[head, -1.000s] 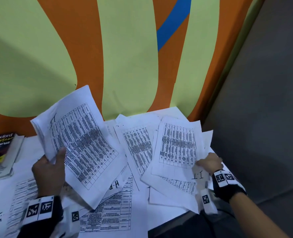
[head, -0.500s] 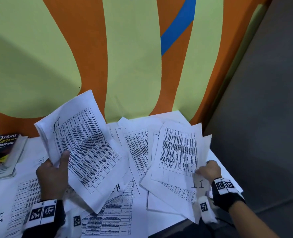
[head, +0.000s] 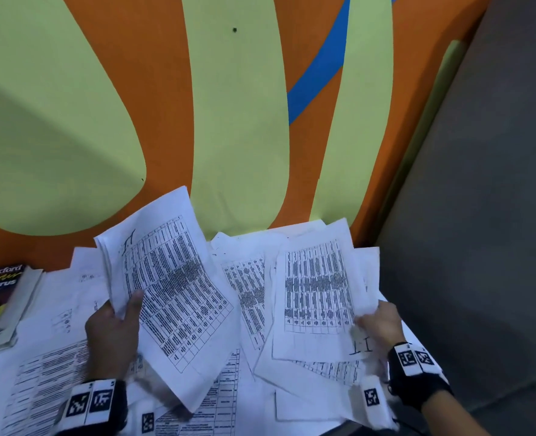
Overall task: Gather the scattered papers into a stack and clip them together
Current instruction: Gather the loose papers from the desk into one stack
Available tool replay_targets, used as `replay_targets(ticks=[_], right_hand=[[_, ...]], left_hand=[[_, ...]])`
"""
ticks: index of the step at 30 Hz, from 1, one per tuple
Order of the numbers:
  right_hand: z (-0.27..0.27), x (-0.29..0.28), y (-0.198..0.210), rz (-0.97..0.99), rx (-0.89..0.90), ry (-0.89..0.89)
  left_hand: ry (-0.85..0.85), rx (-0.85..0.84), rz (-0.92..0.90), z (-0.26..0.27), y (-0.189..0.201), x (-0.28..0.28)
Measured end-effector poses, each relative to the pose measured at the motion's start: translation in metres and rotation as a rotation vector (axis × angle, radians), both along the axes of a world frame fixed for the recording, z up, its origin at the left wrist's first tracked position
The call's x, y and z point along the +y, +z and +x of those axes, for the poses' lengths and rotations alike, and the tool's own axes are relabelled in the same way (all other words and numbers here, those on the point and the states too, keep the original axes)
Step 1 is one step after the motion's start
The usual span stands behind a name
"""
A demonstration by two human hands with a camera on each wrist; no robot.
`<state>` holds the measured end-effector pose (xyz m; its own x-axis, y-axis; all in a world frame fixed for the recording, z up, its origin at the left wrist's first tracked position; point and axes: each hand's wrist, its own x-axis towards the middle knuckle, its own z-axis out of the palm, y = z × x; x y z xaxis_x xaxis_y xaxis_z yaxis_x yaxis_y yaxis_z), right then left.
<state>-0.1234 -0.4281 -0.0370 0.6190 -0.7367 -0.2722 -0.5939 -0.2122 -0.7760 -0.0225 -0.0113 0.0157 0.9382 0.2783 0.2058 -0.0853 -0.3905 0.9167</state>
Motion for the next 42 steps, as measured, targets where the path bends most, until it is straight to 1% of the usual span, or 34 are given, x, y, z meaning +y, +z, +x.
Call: replay_targets(ticks=[2,6,8,10,11,13,15,17,19,23,24,27,30,32,33,35,39,40,41,42], right_hand=[[-0.005,-0.001,0.023,0.005,-0.115,0.07],[-0.018,0.007,0.099,0.107,-0.354,0.214],[-0.02,0.02,0.136,0.174,-0.446,0.243],[-0.018,0.024,0.157,0.294,-0.538,0.259],[-0.014,0.019,0.157,0.366,-0.577,0.274],[-0.002,0.011,0.15,0.527,-0.599,0.337],[0.012,0.009,0.133,0.644,-0.598,0.345],[0.021,0.015,0.12,0.722,-0.542,0.37],[0.029,0.029,0.106,0.737,-0.483,0.44],[0.044,0.05,0.075,0.708,-0.4,0.527],[0.047,0.054,0.071,0.711,-0.376,0.543],[0.055,0.07,0.067,0.688,-0.316,0.631],[0.065,0.084,0.072,0.677,-0.342,0.714],[0.074,0.088,0.078,0.599,-0.364,0.74],[0.079,0.091,0.083,0.54,-0.378,0.762],[0.087,0.1,0.098,0.386,-0.428,0.75],[0.097,0.125,0.13,-0.005,-0.539,0.699],[0.097,0.13,0.136,-0.024,-0.559,0.665],[0.099,0.132,0.138,-0.002,-0.599,0.635],[0.1,0.133,0.138,0.078,-0.657,0.629]], left_hand=[[-0.008,0.006,0.004,0.002,-0.001,0.002],[-0.036,0.055,-0.063,0.008,-0.002,0.006],[-0.057,0.071,-0.087,0.013,0.0,0.005],[-0.088,0.063,-0.095,0.02,0.004,0.001],[-0.112,0.054,-0.1,0.022,0.007,-0.002],[-0.167,0.038,-0.106,0.027,0.014,-0.009],[-0.235,0.04,-0.113,0.031,0.016,-0.018],[-0.297,0.053,-0.143,0.032,0.016,-0.027],[-0.335,0.094,-0.196,0.03,0.014,-0.034],[-0.464,0.146,-0.361,0.02,0.019,-0.045],[-0.472,0.151,-0.381,0.019,0.02,-0.047],[-0.515,0.154,-0.413,0.015,0.023,-0.049],[-0.574,0.131,-0.374,0.013,0.03,-0.046],[-0.584,0.118,-0.294,0.018,0.036,-0.04],[-0.589,0.104,-0.247,0.022,0.04,-0.035],[-0.584,0.076,-0.179,0.029,0.052,-0.03],[-0.524,-0.01,-0.198,0.04,0.077,-0.034],[-0.511,-0.039,-0.21,0.042,0.083,-0.036],[-0.49,-0.068,-0.223,0.042,0.087,-0.038],[-0.475,-0.089,-0.241,0.042,0.088,-0.04]])
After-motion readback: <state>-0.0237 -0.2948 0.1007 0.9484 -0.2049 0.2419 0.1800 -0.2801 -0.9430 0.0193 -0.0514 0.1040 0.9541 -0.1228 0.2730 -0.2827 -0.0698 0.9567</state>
